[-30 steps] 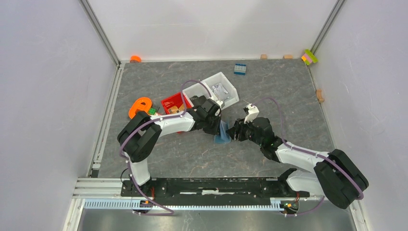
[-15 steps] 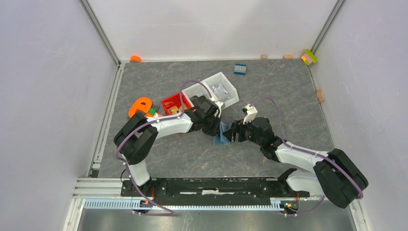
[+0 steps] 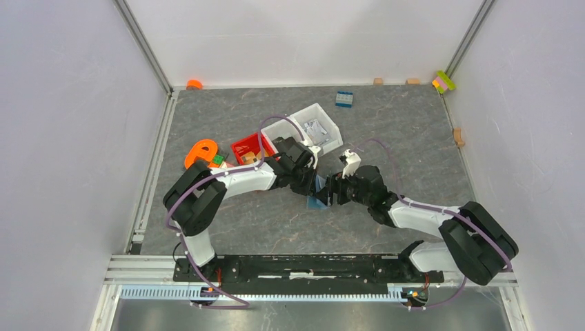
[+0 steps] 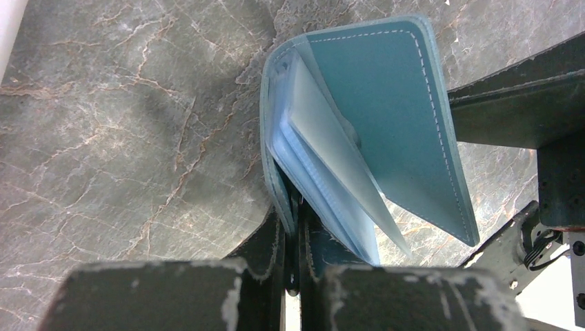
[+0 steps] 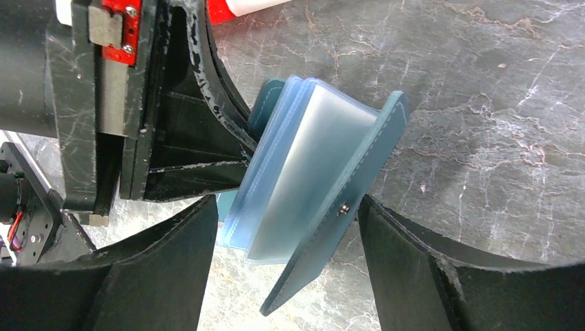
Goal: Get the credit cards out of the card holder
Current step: Remove the credit card from the card holder.
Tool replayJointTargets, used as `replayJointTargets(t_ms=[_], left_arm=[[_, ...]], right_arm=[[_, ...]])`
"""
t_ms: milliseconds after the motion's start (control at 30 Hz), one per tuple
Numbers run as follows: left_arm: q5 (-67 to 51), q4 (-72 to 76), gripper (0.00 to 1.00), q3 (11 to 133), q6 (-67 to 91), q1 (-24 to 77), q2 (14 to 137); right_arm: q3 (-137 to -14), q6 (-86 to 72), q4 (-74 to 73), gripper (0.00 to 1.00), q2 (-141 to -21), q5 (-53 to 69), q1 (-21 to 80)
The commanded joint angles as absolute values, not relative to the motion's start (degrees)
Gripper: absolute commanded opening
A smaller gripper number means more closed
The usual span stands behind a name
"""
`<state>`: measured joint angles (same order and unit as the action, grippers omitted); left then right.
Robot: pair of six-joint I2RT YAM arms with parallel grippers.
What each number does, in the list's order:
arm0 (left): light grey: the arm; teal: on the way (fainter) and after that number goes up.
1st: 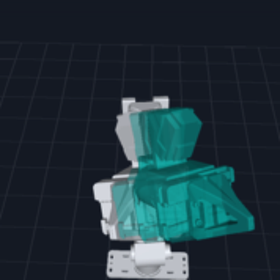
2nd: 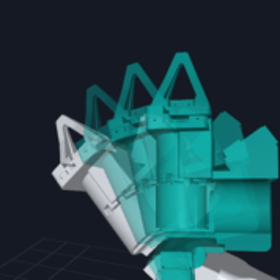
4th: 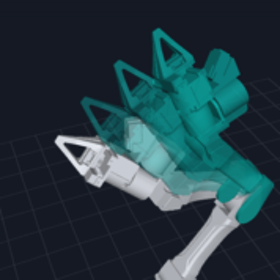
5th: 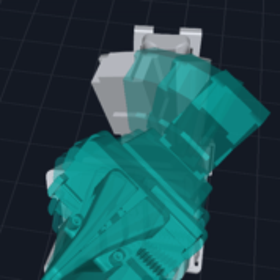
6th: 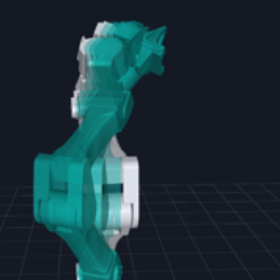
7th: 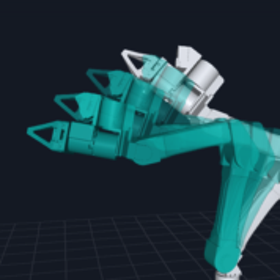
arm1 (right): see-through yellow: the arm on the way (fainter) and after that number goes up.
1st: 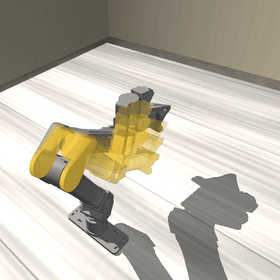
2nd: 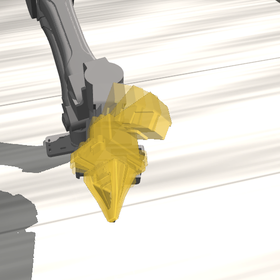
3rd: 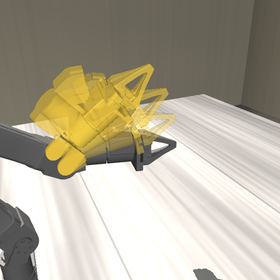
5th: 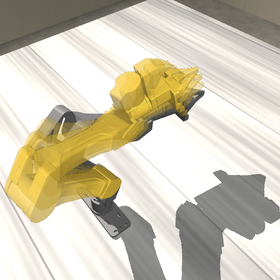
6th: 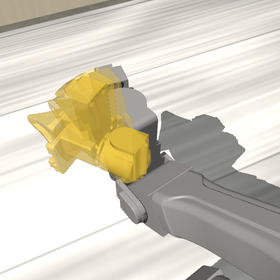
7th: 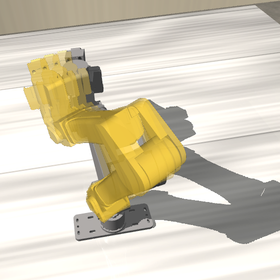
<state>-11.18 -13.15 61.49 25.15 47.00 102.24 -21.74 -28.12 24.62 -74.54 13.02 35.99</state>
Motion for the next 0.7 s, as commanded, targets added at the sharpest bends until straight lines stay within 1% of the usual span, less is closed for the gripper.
replayJointTargets(t_ms=[0,100,167,300,400,500,667], left_arm=[[-12.8,-11.6,0.02,61.6,22.6,47.3,99.9],[-12.5,-11.7,0.02,61.5,22.6,47.3,99.4],[-12.0,-12.2,0.02,61.6,22.6,47.3,99.1],[-10.9,-12.8,0.02,61.6,22.4,47.3,98.8],[-10.7,-13.0,0.02,61.7,22.4,47.3,98.9],[-10.4,-13.3,0.02,61.9,22.4,47.3,99.0],[-10.2,-13.5,0.02,61.9,22.3,47.3,98.8]], right_arm=[[-24.7,-26.8,24.4,0.79,-75.3,12.7,36.5],[-25.4,-26.3,22.7,0.78,-75.6,11.2,36.6],[-25.9,-26.3,21.5,0.72,-75.6,9.7,36.6],[-25.9,-26.2,21.0,0.56,-75.5,8.1,36.6],[-26.4,-26.3,20.3,0.46,-75.8,7.5,36.6],[-26.7,-26.1,19.4,0.42,-75.9,6.8,36.5],[-27.2,-25.4,17.1,0.41,-74.9,3.5,36.5]])
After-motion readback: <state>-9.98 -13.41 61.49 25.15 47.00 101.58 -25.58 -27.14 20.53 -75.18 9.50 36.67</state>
